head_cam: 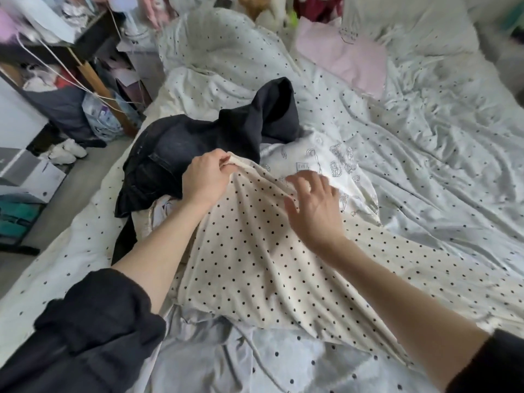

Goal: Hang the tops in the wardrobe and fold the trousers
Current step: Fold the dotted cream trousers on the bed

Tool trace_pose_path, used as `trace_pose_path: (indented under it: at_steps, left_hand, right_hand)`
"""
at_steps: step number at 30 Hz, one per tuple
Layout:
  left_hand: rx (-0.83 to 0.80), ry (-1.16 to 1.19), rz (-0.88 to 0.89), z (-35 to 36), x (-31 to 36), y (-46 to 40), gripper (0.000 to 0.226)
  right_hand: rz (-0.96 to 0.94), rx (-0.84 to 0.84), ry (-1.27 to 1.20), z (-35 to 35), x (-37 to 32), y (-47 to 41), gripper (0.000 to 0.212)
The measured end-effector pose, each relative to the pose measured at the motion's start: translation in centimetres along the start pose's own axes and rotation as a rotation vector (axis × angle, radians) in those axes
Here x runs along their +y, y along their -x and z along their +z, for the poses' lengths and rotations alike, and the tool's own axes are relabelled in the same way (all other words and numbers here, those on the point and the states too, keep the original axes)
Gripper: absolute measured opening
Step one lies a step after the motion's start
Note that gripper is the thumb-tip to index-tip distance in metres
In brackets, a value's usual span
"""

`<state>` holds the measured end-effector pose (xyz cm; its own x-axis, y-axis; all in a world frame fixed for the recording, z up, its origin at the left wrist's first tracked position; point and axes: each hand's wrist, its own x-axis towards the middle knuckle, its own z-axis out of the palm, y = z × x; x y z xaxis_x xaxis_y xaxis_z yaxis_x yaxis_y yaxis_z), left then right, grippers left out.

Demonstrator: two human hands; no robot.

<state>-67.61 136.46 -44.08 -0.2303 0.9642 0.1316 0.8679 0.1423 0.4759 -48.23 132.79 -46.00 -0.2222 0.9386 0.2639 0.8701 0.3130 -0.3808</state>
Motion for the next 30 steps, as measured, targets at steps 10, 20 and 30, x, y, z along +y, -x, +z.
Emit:
trace_pose_path:
  at_steps: [10,20,30]
  left_hand:
    - [0.204,0.039,0.073,-0.3,-2.9,2.2,0.023]
    - [-0.191,0.356,-0.212,1.0,-7.6,12.2,0.062]
    - [-0.218,0.356,-0.235,-0.4,-6.6,9.2,0.029]
  right_hand:
    - [-0.217,-0.293,0.126,3.2,-3.0,-0.3,0.048]
    - [-0.162,-0.170,0.228,5.1,-4.9,1.8,0.051]
    - [-0.184,-0.284,0.150,5.1,-4.9,4.0,0.049]
